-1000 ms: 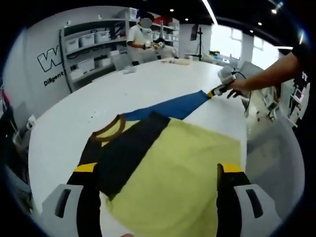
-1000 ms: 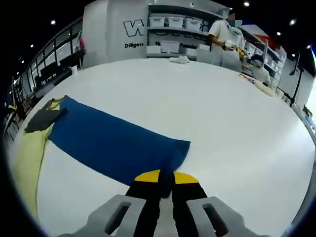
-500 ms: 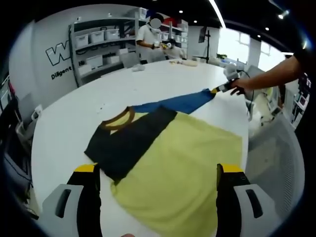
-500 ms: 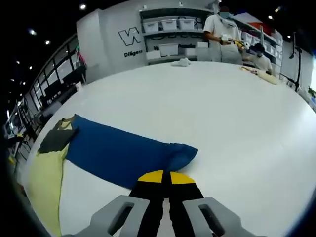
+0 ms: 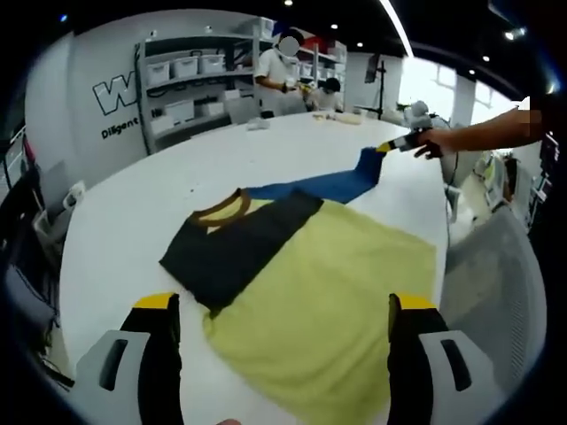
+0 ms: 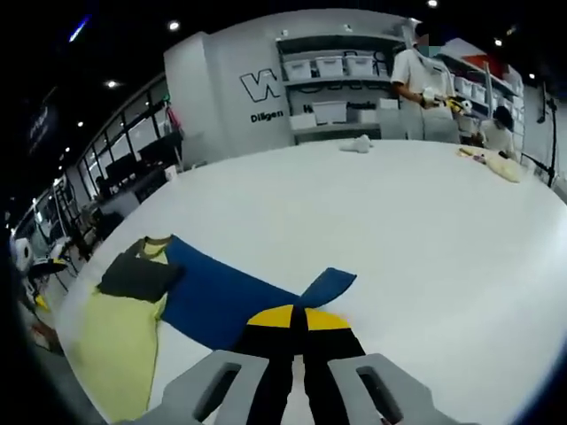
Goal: Fold the garment on the visible template until the final outline fits inside the template.
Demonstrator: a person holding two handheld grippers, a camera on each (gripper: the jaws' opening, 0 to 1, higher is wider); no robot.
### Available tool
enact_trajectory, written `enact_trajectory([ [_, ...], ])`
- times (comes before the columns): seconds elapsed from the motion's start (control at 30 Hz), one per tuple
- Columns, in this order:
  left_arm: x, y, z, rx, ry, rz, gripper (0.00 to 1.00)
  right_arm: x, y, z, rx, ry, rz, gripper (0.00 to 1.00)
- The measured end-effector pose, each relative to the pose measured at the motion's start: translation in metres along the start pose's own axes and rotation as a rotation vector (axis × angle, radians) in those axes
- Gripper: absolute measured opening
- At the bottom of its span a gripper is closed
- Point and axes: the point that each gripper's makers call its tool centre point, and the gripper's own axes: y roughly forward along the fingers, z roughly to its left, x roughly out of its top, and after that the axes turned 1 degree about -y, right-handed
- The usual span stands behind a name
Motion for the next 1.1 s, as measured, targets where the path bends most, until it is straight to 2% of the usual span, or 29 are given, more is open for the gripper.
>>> enact_trajectory([
  [0.33,0.000,-0.005,0.005,0.016,0.008,-0.018,0.93,0.041,0.001,0.034,0.076,-0.017,-0.048,0.00],
  [0.63,-0.012,-0.010,0.011,0.035,-0.010,-0.019,0.93,0.081,-0.002,0.063,0.141,-0.036,-0.101,0.00],
  [0.97,-0.008,-0.018,0.015,0.047,0.003,-0.040,0.93,0.131,-0.012,0.101,0.219,-0.064,-0.180,0.00],
  [1.1,-0.007,-0.019,0.014,0.049,-0.002,-0.048,0.93,0.150,-0.014,0.109,0.226,-0.085,-0.204,0.00],
])
